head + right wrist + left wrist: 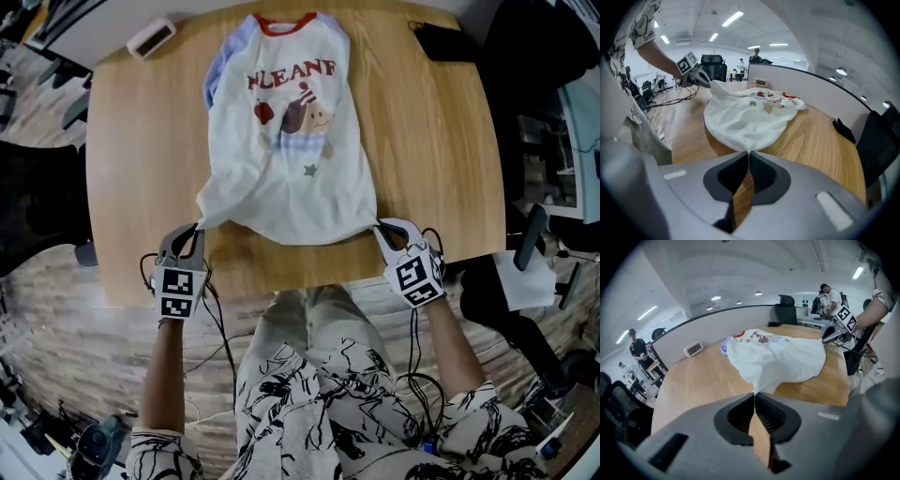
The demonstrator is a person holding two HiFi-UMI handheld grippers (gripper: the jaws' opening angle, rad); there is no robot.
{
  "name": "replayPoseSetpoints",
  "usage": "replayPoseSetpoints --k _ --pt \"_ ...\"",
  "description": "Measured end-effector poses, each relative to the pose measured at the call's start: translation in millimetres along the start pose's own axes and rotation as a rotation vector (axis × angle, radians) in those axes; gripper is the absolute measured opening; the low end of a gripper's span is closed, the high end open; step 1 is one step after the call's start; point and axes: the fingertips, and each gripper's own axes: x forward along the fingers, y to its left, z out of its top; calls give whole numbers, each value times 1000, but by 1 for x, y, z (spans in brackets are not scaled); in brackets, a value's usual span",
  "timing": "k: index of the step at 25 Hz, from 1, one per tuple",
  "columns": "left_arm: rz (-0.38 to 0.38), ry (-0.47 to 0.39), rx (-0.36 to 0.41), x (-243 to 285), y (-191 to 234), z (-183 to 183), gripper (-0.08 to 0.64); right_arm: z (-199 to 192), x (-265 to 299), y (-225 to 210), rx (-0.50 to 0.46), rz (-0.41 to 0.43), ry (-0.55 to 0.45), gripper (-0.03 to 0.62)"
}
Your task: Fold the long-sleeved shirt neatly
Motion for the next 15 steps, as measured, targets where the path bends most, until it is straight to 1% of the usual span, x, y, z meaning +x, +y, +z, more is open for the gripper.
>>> replayPoseSetpoints --k 2,5,7,9,11,14,15 --pt "-1 -17 -73 -18 -2 -1 14 6 -13 -8 54 -24 -49 21" --pt "-18 -32 -204 -51 -14 -11 14 11 -38 -22 183 -45 -117 21" --pt "-28 -27 -268 -72 -26 -22 14 10 -55 -26 259 -50 -141 20" --pt "-32 -19 -316 -92 -38 -33 14 5 -71 -24 299 -60 -144 20" --pt "-36 -15 -347 -109 -52 -43 14 -2 -86 -18 319 -81 -136 20" --pt "-46 -31 -404 -129 -75 -59 14 -16 -109 -3 357 -106 -139 20" --pt "-50 -31 -413 -134 -84 -65 14 -22 -114 4 368 -108 -134 20"
